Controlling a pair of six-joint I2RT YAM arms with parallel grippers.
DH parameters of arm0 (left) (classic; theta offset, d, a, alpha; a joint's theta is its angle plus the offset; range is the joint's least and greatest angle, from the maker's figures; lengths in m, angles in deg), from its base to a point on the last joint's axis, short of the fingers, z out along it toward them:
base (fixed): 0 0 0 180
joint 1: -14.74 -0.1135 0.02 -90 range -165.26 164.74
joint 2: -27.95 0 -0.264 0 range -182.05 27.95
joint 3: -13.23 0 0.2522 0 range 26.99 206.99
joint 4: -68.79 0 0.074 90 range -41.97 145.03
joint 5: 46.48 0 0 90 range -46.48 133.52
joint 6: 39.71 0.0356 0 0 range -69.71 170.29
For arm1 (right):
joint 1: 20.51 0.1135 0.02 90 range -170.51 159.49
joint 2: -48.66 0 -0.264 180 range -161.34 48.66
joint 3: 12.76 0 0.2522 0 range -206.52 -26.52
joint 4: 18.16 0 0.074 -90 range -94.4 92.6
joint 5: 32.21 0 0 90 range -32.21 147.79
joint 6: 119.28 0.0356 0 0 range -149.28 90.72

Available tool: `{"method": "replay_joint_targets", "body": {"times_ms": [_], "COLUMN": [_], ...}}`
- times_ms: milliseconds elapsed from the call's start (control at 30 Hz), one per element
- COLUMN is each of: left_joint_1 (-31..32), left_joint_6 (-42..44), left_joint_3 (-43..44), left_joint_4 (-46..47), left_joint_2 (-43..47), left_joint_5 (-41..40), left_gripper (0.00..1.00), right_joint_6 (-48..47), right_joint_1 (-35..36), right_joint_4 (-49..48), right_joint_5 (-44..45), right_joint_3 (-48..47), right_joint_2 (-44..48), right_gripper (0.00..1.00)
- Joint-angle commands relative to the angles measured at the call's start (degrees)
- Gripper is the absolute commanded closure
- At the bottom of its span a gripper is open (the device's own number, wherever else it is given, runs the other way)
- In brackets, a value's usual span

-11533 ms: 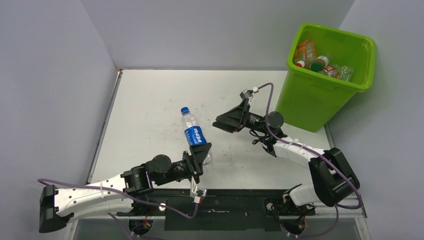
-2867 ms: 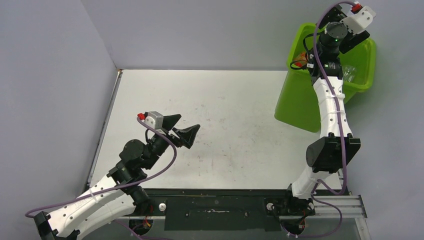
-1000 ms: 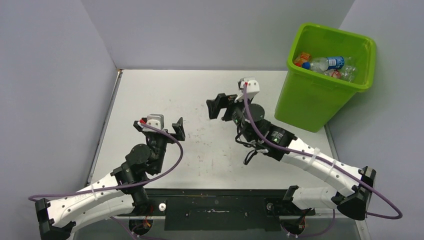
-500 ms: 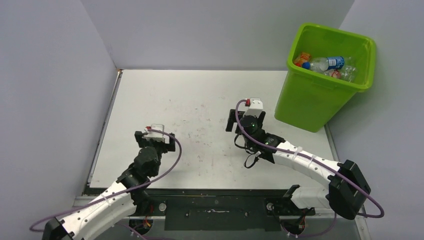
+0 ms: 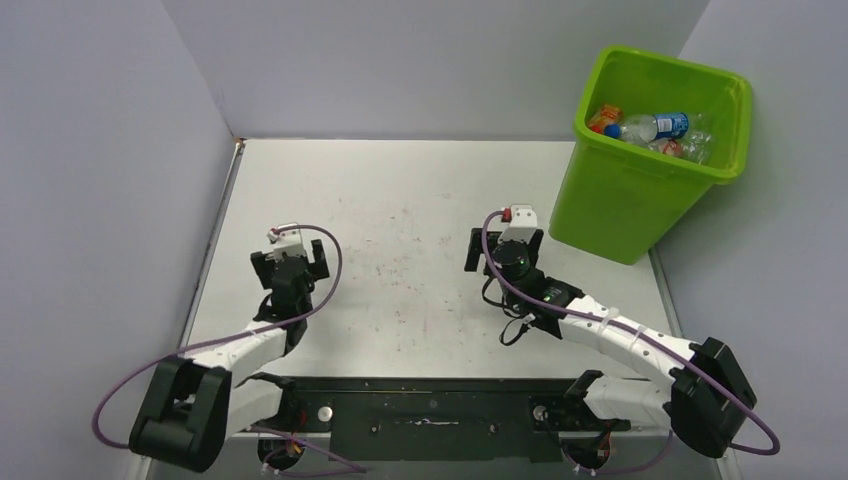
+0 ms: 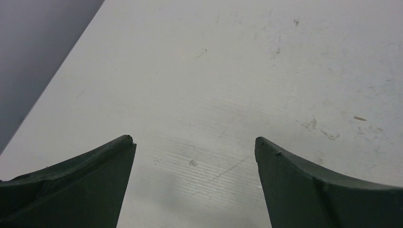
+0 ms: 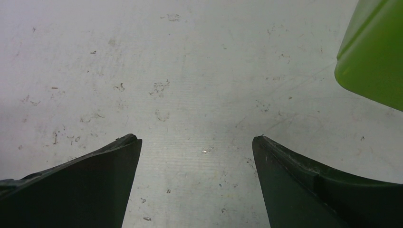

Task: Put the plastic bottles in the bin
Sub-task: Reset both arms

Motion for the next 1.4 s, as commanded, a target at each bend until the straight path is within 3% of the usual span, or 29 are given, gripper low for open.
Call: {"method": "replay_joint_targets", "body": {"times_ms": [0, 133, 367, 533, 633, 767, 867, 1000, 1133, 1300, 1367], "left_joint_1": [-2.9, -4.2, -9.9, -12.2, -12.1, -10.9, -9.7, -9.7, -9.7, -9.7, -9.6], "left_joint_6": [3.0, 6.3, 2.7, 1.3, 1.6, 2.0, 2.6, 2.5, 2.6, 2.5, 2.5], "left_joint_3": [1.4, 2.2, -1.2, -0.4, -0.8, -1.0, -1.5, -1.4, -1.4, -1.4, -1.4], "left_joint_4": [16.3, 22.8, 36.7, 34.0, 35.2, 35.5, 36.8, 36.6, 36.7, 36.5, 36.3], "left_joint_2": [-8.9, -15.2, -23.4, -23.0, -23.1, -23.0, -23.0, -23.1, -23.0, -23.1, -22.9], "left_joint_5": [-0.3, 1.7, 11.4, 15.1, 15.3, 13.1, 10.5, 10.5, 10.6, 10.5, 10.5], "left_gripper": [0.04, 0.04, 0.04, 0.04, 0.04, 0.04, 0.04, 0.04, 0.04, 0.04, 0.04], "right_joint_6": [-1.9, -2.4, -7.2, -8.7, -14.2, -21.1, -22.8, -29.7, -29.8, -34.8, -34.2], "right_joint_1": [-0.6, -0.8, -1.0, -2.7, -5.2, -10.9, -16.6, -19.1, -21.4, -23.6, -23.9], "right_joint_4": [-1.0, -2.5, -11.1, -24.9, -33.0, -30.9, -32.6, -41.7, -47.0, -61.3, -60.6], "right_joint_5": [-1.6, -1.8, 0.9, 1.5, -2.7, -5.4, -7.4, -5.4, -1.7, -0.8, 1.3], "right_joint_3": [1.4, 3.0, 9.5, 14.2, 13.0, 9.0, 11.6, 17.9, 19.6, 22.7, 21.7], "right_joint_2": [2.3, 2.9, 5.7, 4.9, 0.6, -4.6, -5.6, -6.4, -8.8, -15.1, -16.6], "right_gripper": [0.1, 0.1, 0.1, 0.1, 0.1, 0.1, 0.1, 0.1, 0.1, 0.1, 0.1]}}
